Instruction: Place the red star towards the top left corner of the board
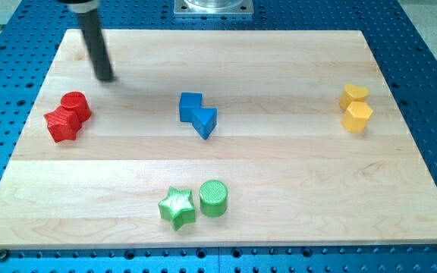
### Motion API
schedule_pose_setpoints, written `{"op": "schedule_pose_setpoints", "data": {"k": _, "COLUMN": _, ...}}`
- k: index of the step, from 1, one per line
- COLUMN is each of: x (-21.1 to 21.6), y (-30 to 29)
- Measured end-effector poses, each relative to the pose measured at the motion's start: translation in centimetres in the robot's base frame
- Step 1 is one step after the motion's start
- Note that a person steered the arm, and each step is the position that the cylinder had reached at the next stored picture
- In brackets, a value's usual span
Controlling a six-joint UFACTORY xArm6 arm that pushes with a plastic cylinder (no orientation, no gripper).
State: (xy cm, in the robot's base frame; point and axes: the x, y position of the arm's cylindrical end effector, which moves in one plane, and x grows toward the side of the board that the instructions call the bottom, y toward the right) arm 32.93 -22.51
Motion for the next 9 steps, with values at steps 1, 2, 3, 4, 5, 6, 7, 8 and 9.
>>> {"op": "schedule_pose_setpoints", "data": {"k": 1, "x": 3.7, "y": -2.9}}
{"op": "schedule_pose_setpoints", "data": {"k": 2, "x": 5.0, "y": -3.1}}
{"op": "schedule_pose_setpoints", "data": {"k": 3, "x": 8.0, "y": 4.1}}
{"op": "schedule_pose_setpoints", "data": {"k": 4, "x": 11.9, "y": 13.6}}
{"op": "schedule_pose_setpoints", "data": {"k": 5, "x": 14.9, "y": 8.7}}
{"op": "schedule_pose_setpoints", "data": {"k": 6, "x": 16.7, "y": 2.9}}
{"op": "schedule_pose_setpoints", "data": {"k": 7, "x": 15.8, "y": -2.0}}
{"op": "schedule_pose_setpoints", "data": {"k": 8, "x": 12.4, "y": -3.6}}
{"op": "schedule_pose_setpoints", "data": {"k": 9, "x": 11.8, "y": 4.0}}
